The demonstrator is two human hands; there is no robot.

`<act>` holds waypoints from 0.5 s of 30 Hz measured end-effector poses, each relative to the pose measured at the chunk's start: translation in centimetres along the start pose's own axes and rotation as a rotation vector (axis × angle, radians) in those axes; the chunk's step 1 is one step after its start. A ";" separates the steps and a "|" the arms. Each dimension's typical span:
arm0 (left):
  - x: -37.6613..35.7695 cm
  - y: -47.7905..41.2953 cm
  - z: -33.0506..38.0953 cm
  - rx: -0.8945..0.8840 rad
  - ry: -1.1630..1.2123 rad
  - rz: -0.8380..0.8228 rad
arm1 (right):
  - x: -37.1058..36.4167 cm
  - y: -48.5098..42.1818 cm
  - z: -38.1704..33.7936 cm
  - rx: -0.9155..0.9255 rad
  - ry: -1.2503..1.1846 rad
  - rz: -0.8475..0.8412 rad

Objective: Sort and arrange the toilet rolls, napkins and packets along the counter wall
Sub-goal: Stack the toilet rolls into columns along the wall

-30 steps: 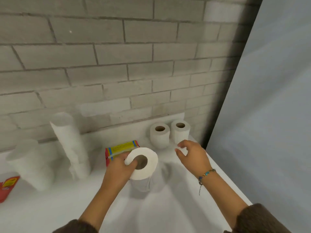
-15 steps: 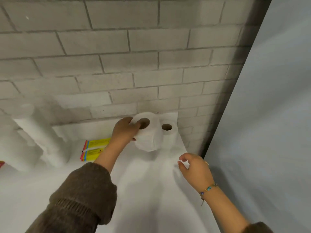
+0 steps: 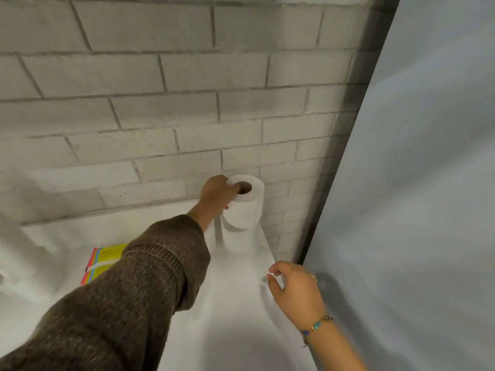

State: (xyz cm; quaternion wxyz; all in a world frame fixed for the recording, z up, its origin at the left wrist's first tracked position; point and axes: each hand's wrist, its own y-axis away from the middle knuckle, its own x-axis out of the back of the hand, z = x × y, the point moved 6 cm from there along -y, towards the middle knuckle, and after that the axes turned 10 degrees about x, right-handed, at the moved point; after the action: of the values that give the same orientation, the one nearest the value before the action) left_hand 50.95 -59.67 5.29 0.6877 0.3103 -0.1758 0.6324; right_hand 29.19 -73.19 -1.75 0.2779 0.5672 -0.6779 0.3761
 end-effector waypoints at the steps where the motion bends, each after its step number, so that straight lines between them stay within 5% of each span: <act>1: -0.4 -0.2 -0.6 0.018 -0.019 0.003 | -0.1 0.1 0.1 -0.004 0.002 -0.004; 10: 2.6 3.9 -1.4 -0.012 -0.017 0.132 | -0.6 0.3 -1.9 0.033 -0.002 -0.027; 15: 5.7 12.7 -8.7 -0.082 0.006 0.138 | -2.6 0.3 -6.6 0.139 -0.067 -0.052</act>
State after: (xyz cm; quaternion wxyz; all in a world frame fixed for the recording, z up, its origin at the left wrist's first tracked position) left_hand 37.98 -49.57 4.97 0.6551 0.2672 -0.2207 0.6713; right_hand 29.12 -66.22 -0.17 0.2246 0.6148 -0.6443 0.3956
